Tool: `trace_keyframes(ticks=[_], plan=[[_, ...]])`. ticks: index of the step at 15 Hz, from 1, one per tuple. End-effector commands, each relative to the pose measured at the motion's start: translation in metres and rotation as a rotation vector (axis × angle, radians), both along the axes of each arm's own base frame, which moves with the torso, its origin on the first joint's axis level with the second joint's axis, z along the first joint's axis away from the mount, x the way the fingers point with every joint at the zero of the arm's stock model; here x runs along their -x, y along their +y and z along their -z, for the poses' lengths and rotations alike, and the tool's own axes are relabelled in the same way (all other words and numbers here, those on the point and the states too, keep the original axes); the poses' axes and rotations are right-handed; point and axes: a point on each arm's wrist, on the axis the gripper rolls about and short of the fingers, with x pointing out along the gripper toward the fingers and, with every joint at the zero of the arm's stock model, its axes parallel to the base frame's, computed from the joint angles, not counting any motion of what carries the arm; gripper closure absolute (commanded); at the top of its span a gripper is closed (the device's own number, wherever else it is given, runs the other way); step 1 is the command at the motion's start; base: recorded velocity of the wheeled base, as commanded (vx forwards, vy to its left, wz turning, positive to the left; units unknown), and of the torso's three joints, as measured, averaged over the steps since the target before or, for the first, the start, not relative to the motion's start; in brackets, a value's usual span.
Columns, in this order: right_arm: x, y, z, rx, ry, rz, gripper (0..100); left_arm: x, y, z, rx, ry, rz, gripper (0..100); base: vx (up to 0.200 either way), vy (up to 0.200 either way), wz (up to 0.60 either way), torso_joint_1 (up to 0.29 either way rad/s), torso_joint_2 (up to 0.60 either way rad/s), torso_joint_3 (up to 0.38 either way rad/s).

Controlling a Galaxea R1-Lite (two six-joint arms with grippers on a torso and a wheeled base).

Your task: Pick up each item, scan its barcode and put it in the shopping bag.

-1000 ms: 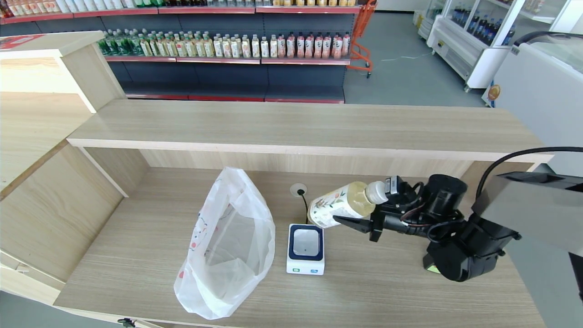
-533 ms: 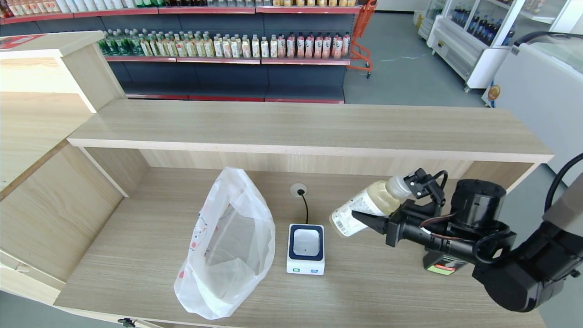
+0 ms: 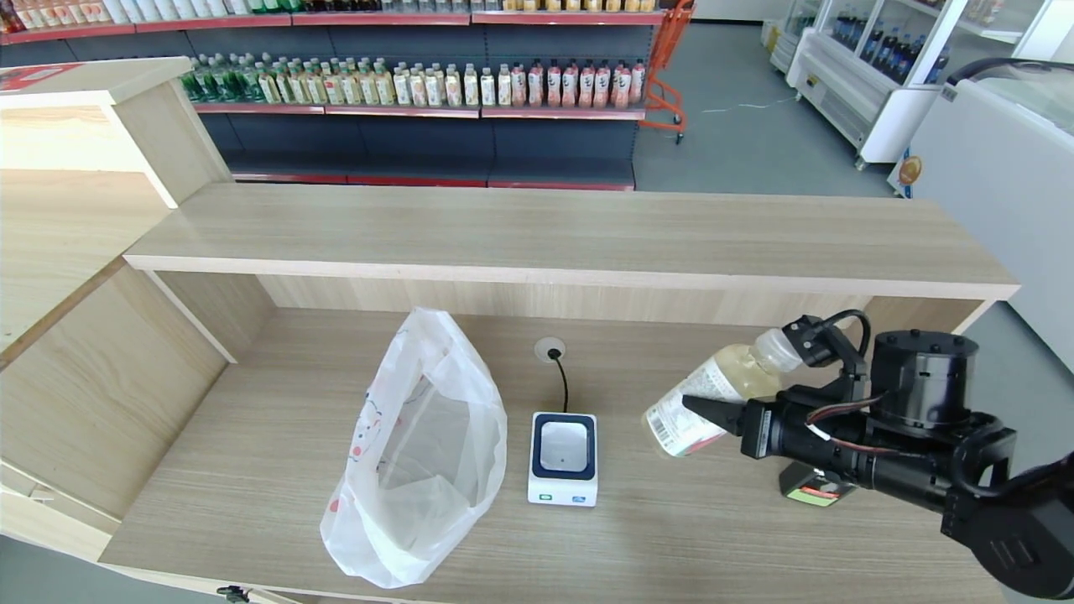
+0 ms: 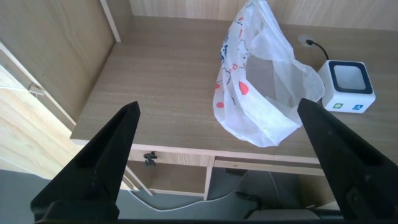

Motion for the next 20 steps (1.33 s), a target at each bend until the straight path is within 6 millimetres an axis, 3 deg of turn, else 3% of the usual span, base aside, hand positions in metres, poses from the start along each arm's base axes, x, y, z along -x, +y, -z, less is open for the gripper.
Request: trace_keyframes(ticks=[1, 8, 14, 20], plan=[[0.02, -0.002, -0.03, -0.042, -0.042, -0.008, 100, 0.0, 0.0, 0.0, 0.001, -0.001, 0.0, 0, 0.0, 0.0, 0.0, 0.0, 0.0, 0.0], [0.036, -0.009, -0.036, -0.064, -0.005, 0.006, 100, 0.0, 0.0, 0.0, 0.002, 0.0, -0.001, 0, 0.0, 0.0, 0.0, 0.0, 0.0, 0.0], [0.036, -0.008, -0.042, -0.119, 0.007, 0.014, 100, 0.0, 0.0, 0.0, 0.005, 0.0, -0.004, 0, 0.0, 0.2, 0.0, 0.004, 0.0, 0.003], [0.032, -0.006, -0.035, -0.113, 0.039, 0.011, 100, 0.0, 0.0, 0.0, 0.001, -0.001, -0.004, 0, 0.0, 0.2, 0.0, 0.006, 0.0, 0.005]])
